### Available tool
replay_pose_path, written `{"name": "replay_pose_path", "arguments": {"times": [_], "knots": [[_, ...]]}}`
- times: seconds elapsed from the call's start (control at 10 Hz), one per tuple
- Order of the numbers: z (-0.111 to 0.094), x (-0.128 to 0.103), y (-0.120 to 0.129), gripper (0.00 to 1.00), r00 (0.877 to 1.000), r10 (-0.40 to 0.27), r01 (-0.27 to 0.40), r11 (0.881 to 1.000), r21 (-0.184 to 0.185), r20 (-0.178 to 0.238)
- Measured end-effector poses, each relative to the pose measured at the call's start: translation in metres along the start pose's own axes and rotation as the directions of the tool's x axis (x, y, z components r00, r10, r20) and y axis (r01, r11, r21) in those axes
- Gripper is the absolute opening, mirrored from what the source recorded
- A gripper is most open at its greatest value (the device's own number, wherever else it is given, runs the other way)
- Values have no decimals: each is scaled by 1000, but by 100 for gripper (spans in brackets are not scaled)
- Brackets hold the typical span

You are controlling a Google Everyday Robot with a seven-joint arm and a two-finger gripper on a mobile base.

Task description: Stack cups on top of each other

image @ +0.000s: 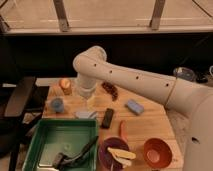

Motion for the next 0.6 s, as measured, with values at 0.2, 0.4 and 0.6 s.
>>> {"name": "replay_pose_path", "arguments": {"times": [0.2,0.4,0.6], "knots": [[0,0,0,65,1000,0,0,1000,-1,-1],[-1,3,-2,65,1000,3,-3,1000,-13,-16],[3,6,-22,65,999,-45,44,999,-20,-16]]}}
